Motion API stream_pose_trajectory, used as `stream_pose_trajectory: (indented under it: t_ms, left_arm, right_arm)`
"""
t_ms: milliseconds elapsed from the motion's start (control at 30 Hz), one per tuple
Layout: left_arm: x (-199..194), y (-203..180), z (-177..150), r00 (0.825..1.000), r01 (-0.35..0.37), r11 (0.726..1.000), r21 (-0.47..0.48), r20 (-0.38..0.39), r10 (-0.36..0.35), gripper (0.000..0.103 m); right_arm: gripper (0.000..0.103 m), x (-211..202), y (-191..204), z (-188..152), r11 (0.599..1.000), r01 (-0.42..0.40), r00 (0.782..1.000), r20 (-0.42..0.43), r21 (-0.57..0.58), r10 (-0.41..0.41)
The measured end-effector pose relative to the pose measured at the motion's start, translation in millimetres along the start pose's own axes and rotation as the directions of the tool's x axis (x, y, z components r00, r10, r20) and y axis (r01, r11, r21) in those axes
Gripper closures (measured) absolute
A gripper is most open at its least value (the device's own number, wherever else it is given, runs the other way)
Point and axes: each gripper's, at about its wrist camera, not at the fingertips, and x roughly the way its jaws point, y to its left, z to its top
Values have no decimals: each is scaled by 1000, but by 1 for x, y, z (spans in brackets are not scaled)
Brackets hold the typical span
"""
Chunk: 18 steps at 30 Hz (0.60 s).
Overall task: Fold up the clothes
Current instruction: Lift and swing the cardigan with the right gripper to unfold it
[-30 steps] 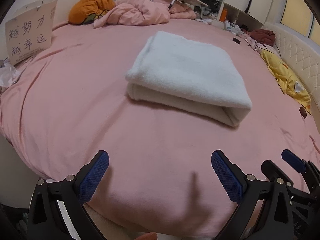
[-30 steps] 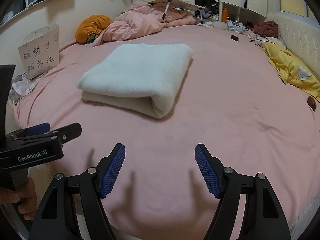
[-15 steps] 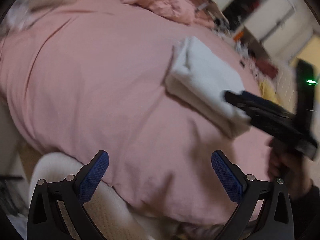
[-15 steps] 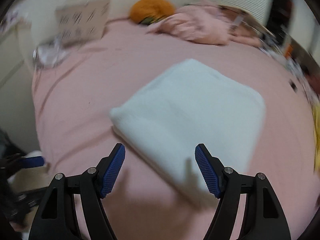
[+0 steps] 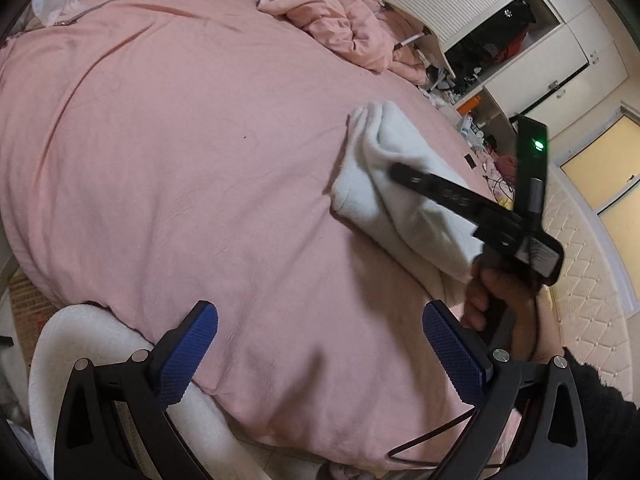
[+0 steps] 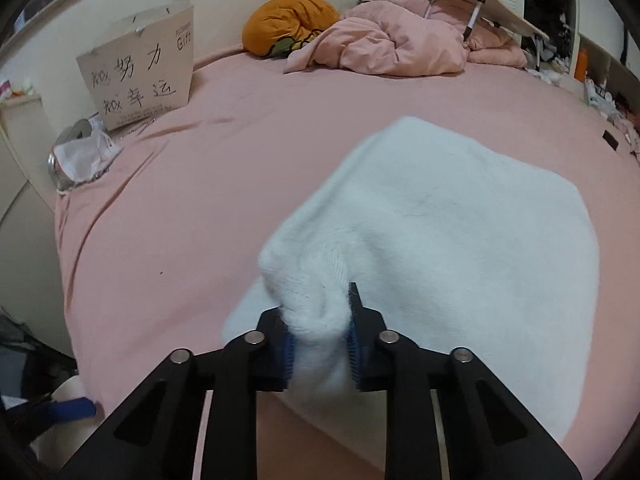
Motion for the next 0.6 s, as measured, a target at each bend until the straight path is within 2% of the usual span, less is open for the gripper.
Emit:
stream_pose_trajectory:
  t_ms: [67, 167, 300, 400, 433, 533, 600]
  left_arm:
    - [0, 1, 1, 1000, -5, 1000, 0, -3, 5, 1]
    - [-3, 2, -1, 1000, -13, 1000, 2, 0, 13, 1]
    - [-5, 0, 0, 999, -34, 999, -3, -5, 34, 1]
    - [-6, -3, 0, 999, -49, 999, 4, -8, 49, 1]
    - [-6, -4, 1, 998, -57, 998, 9, -10, 57, 1]
    - [-1, -9, 1, 996, -78, 996, 34, -28, 79, 1]
    - [4, -14, 0, 994, -95, 994, 58, -43, 97, 1]
  right_arm:
    - [83, -17, -9, 8, 1000, -6, 999, 44, 27, 5]
    - [83, -53, -39, 17, 990, 2, 992, 128, 139, -20]
    - [84, -104, -107, 5, 942, 58, 971, 199, 330, -129]
    - [84, -155, -159, -25, 873, 148, 936, 218, 465, -275]
    - [84, -177, -180, -44, 834, 204, 913, 206, 513, -351]
    - [84, -211, -223, -105, 719, 320, 867, 115, 618, -485]
    - [84, -213, -244, -144, 662, 358, 864, 35, 658, -502]
